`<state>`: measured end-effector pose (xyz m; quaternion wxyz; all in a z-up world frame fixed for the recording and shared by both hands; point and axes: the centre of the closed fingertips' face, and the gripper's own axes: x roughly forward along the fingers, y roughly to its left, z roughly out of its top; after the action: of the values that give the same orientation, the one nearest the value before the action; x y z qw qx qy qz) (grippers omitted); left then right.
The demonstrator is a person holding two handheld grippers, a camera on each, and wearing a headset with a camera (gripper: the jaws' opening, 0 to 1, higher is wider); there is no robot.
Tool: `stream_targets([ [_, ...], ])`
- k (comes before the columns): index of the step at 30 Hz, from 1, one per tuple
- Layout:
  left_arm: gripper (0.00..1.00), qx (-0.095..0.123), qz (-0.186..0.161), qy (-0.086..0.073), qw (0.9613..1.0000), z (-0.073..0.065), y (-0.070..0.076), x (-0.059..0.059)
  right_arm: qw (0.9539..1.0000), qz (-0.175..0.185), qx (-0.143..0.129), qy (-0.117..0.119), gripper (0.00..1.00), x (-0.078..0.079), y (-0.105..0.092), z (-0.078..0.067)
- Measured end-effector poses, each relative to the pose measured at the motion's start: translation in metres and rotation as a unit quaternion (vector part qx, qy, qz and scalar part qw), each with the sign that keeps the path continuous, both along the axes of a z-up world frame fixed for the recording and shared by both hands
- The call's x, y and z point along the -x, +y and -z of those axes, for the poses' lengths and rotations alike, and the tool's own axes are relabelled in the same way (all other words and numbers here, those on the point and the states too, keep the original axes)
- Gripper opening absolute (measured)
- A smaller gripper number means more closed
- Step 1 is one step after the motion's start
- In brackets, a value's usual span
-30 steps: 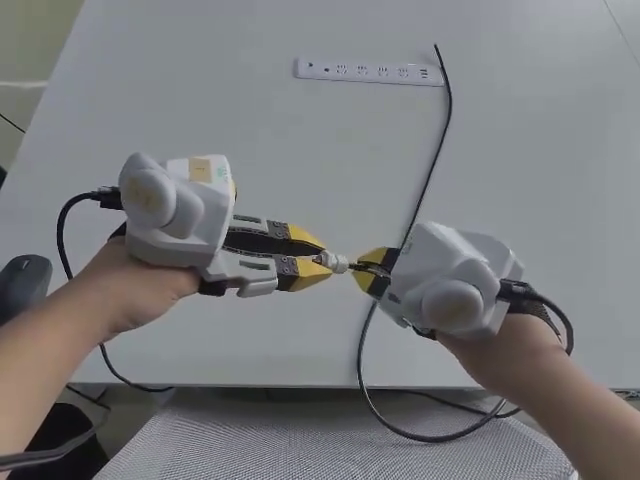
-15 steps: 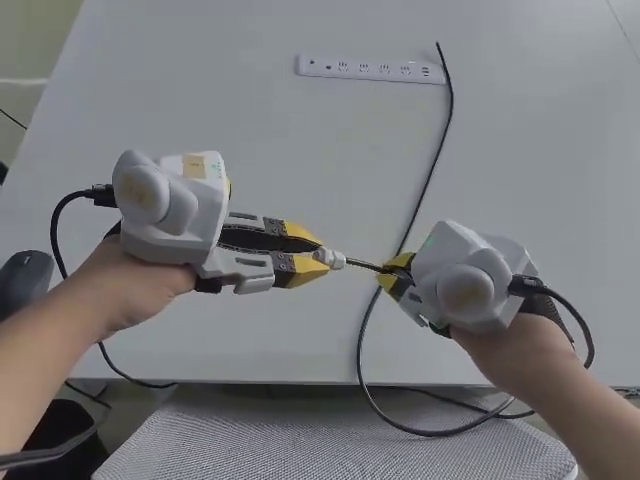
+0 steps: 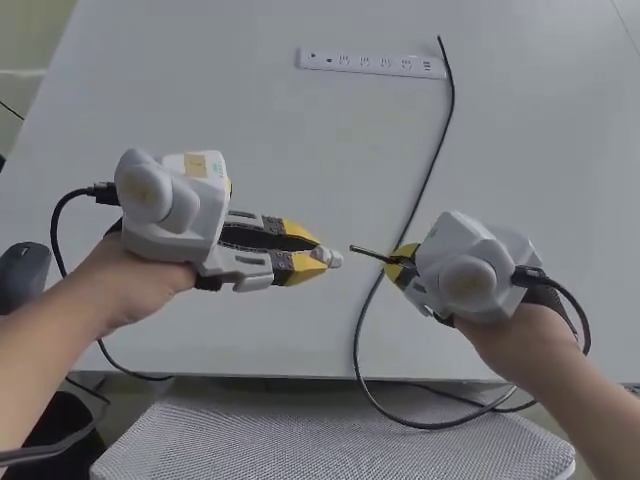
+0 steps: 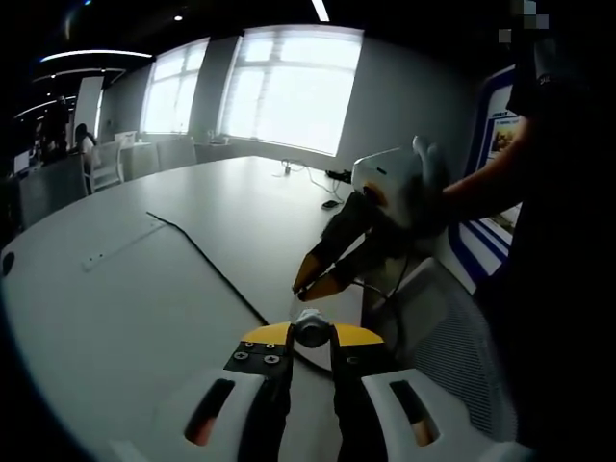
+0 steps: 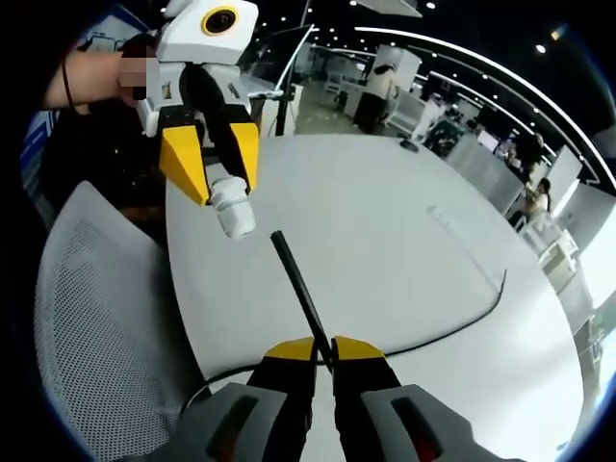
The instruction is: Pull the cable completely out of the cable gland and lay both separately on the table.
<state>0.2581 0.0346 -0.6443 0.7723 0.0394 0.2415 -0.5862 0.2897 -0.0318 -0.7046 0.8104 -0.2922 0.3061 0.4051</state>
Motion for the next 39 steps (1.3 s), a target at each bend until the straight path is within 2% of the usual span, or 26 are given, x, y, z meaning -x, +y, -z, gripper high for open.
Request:
stream_targets([
  [2,0.15,0.001,-0.001,0.0,1.0,0.002,0.001,0.0,0.9999,-0.004,0.006,-0.009,0.0,-0.004,0.0,-0.002],
  [8,0.15,0.004,-0.013,0.005,0.9999,0.013,0.008,0.001,0.9999,-0.004,0.007,-0.013,0.0,-0.015,0.007,-0.008],
  [12,0.15,0.004,-0.021,0.009,0.9997,0.022,0.013,0.004,0.9998,-0.003,0.002,-0.019,0.0,-0.029,0.017,-0.017],
  [21,0.15,0.007,-0.04,0.017,0.999,0.034,0.029,0.008,0.9994,-0.014,-0.007,-0.033,0.0,-0.054,0.044,-0.029],
  [26,0.15,0.012,-0.053,0.022,0.9983,0.043,0.039,0.009,0.9985,-0.033,-0.001,-0.044,0.0,-0.067,0.062,-0.03],
  [31,0.15,0.015,-0.065,0.027,0.9974,0.054,0.049,0.012,0.9982,-0.045,0.001,-0.04,0.0,-0.075,0.08,-0.027],
  [36,0.15,0.02,-0.076,0.025,0.9966,0.06,0.058,0.015,0.9971,-0.064,0.01,-0.041,0.0,-0.079,0.098,-0.019],
  [39,0.15,0.021,-0.081,0.026,0.9961,0.065,0.064,0.016,0.9966,-0.073,0.006,-0.039,0.0,-0.081,0.112,-0.014],
])
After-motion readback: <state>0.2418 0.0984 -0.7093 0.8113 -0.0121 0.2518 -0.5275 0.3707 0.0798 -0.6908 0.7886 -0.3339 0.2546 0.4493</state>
